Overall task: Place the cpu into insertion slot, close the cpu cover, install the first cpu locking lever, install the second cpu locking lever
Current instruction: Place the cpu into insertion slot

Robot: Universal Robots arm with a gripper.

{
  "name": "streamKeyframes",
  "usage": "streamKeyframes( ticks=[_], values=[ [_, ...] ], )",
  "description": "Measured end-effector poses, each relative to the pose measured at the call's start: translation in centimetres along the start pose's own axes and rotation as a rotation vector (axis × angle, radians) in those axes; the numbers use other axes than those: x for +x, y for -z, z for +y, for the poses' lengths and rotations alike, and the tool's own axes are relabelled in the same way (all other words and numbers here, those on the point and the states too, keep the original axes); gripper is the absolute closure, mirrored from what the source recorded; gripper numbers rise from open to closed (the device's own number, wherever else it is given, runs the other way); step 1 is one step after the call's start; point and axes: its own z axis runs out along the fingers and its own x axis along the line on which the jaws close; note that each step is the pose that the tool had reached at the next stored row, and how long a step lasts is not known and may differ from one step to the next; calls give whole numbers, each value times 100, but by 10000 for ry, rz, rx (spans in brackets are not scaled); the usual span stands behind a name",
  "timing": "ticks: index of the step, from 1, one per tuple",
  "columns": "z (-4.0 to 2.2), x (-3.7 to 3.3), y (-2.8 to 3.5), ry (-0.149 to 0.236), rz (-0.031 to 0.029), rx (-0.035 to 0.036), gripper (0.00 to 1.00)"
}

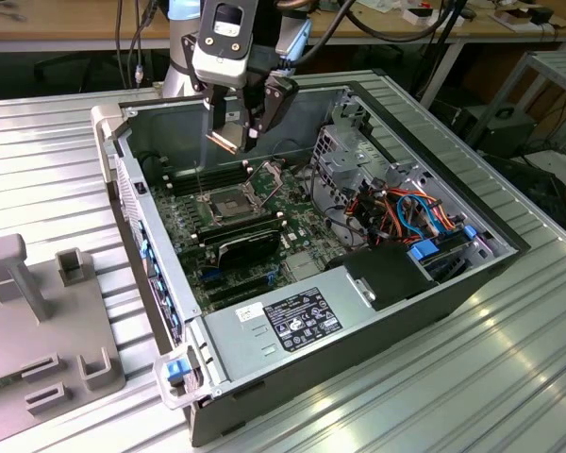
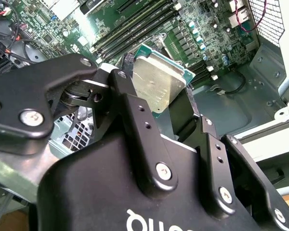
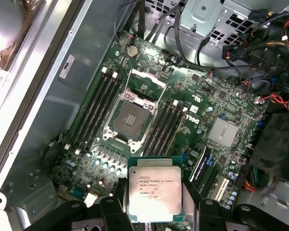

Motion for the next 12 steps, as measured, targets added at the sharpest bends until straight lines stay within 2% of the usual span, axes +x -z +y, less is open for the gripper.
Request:
streamKeyframes(
  ticks=[12],
  values=[
    [0, 5, -53, -47, -4, 1, 45]
  ],
)
